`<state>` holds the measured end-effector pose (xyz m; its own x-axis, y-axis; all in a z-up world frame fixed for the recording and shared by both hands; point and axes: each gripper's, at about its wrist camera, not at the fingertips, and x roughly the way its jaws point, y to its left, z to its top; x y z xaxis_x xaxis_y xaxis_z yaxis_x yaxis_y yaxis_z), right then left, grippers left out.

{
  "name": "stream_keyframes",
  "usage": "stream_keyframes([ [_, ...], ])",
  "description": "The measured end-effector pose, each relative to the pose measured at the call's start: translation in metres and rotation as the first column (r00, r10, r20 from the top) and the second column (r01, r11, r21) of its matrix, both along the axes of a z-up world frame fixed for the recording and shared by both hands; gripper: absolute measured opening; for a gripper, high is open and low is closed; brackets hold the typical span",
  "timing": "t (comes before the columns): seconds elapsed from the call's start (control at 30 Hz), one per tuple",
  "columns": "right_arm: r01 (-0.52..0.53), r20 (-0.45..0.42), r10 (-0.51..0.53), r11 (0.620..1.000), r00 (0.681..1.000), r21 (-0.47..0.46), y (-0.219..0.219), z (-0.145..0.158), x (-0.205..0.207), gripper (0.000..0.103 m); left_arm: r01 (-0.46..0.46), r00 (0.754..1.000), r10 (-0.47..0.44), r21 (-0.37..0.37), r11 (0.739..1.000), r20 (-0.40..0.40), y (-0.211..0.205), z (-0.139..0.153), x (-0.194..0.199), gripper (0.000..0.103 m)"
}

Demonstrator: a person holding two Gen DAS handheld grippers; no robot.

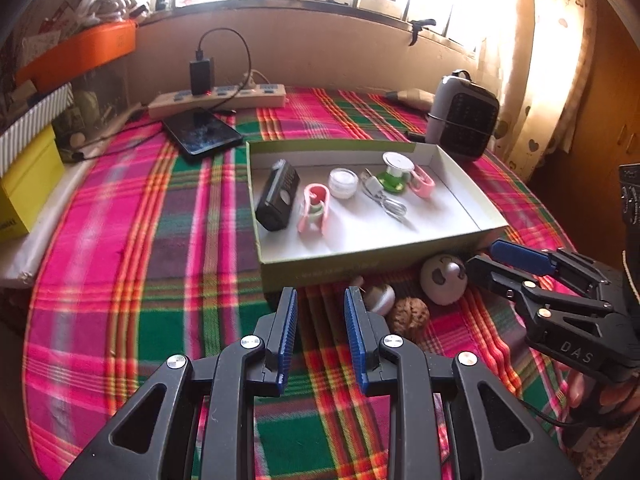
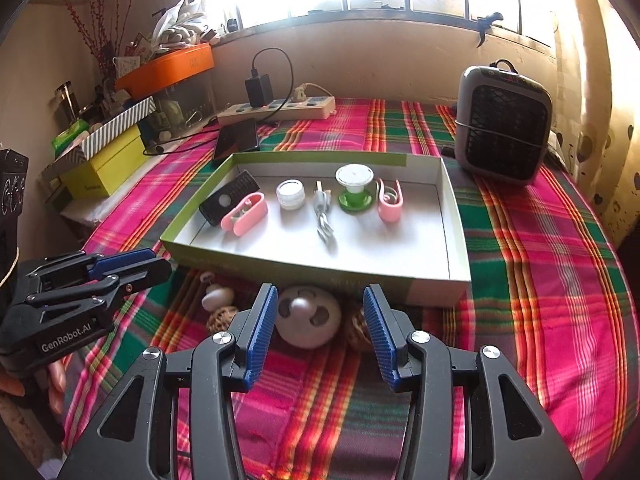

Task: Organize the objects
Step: 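Withdraw both open tools from the box toward the walnuts, then grasp a walnut with left tool while right tool grasps the other walnut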

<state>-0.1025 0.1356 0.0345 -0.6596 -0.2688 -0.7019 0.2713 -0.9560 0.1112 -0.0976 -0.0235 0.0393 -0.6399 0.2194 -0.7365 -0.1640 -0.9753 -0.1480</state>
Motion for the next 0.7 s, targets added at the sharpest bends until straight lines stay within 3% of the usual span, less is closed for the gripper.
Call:
stream_keyframes([
  [0.27,0.011,0.016,-0.011,1.0,1.0,0.003,0.007,-0.008,0.011,0.046,0.081,0.996,-0.083,0.079,0.994,0.022,0.011,-0.006,0.005,0.027],
  [0.7,0.071,0.042,-0.071,0.997,0.997,0.005,0.029,-0.015,0.008,0.046,0.133,0.989,-0.138,0.094,0.987,0.057,0.033,-0.014,0.007,0.029],
])
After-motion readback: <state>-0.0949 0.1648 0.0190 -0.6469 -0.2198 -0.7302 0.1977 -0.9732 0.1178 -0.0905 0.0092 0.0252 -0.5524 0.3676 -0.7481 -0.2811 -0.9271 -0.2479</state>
